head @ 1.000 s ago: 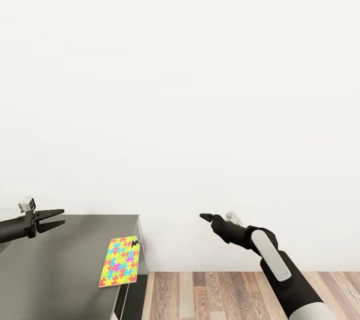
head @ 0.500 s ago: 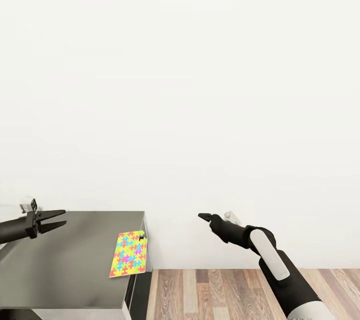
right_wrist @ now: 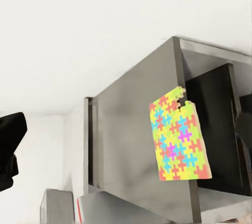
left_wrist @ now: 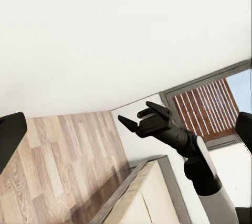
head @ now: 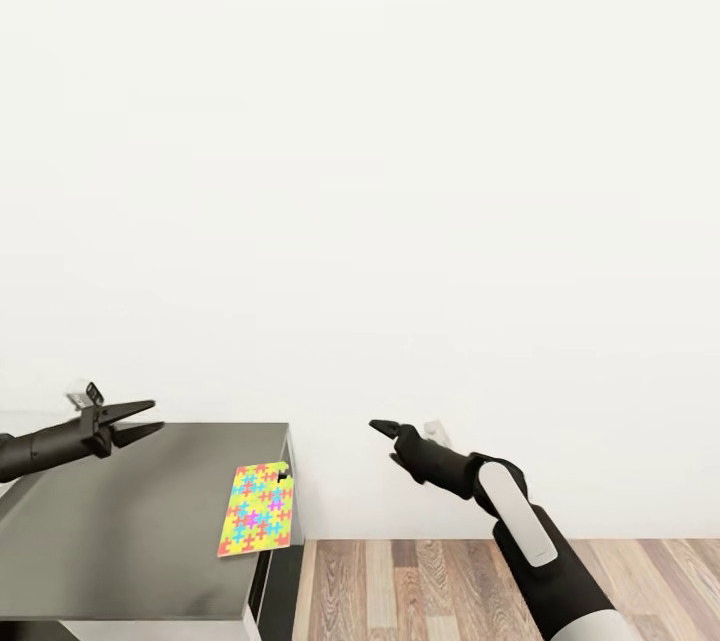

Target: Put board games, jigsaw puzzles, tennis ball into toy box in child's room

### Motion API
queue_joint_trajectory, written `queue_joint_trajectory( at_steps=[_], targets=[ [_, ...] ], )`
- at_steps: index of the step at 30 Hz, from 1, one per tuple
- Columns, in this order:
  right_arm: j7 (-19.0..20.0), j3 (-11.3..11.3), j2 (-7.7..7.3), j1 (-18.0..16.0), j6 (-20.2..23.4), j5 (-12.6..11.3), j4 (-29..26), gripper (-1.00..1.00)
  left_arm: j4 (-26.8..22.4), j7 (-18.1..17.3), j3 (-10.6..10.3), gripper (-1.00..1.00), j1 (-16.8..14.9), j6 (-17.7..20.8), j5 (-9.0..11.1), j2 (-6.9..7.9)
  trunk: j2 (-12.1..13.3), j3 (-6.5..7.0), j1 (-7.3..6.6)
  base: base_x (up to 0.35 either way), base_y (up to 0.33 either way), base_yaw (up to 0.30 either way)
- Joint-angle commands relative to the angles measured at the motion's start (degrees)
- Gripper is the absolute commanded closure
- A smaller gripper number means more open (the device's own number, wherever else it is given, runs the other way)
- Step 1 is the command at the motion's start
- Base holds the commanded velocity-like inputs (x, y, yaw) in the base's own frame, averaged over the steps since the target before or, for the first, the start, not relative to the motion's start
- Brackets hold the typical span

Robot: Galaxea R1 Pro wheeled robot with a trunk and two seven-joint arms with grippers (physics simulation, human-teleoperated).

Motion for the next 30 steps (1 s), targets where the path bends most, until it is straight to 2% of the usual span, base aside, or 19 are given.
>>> queue_joint_trajectory(
  at_steps=[1, 4, 10, 24, 30],
  targets=[
    [-0.06, -0.05, 0.34, -0.02, 0.14, -0.51, -0.08, -1.00, -0.03, -0.22, -0.05, -1.00, -0.05, 0.62, 0.32, -0.03, -0.54, -0.31, 0.25, 0.000, 0.000, 0.000],
    [0.91, -0.09, 1.21, 0.04, 0.13, -0.58, -0.10, -1.00, -0.06, -0.22, -0.07, -1.00, -0.06, 0.64, 1.27, -0.08, -1.74, -0.85, 0.91, 0.000, 0.000, 0.000],
    [2.83, -0.11, 1.25, 0.10, 0.12, -0.59, -0.08, -1.00, -0.08, -0.22, -0.08, -1.00, -0.07, 0.65, 3.01, -0.11, -4.15, -1.92, 2.23, 0.000, 0.000, 0.000],
    [2.62, -0.29, 1.56, 0.04, -0.14, -0.27, 3.24, -1.00, -0.08, -0.22, -0.08, -1.00, -0.07, 0.59, 3.03, -0.11, -9.76, -4.44, 5.31, 0.000, 0.000, 0.000],
    [2.50, -0.29, 2.23, -0.19, -0.38, 0.09, 7.86, -1.00, -0.08, -0.22, -0.08, -1.00, -0.07, 0.61, 3.04, -0.11, -12.17, -5.51, 6.62, 0.000, 0.000, 0.000]
  ],
)
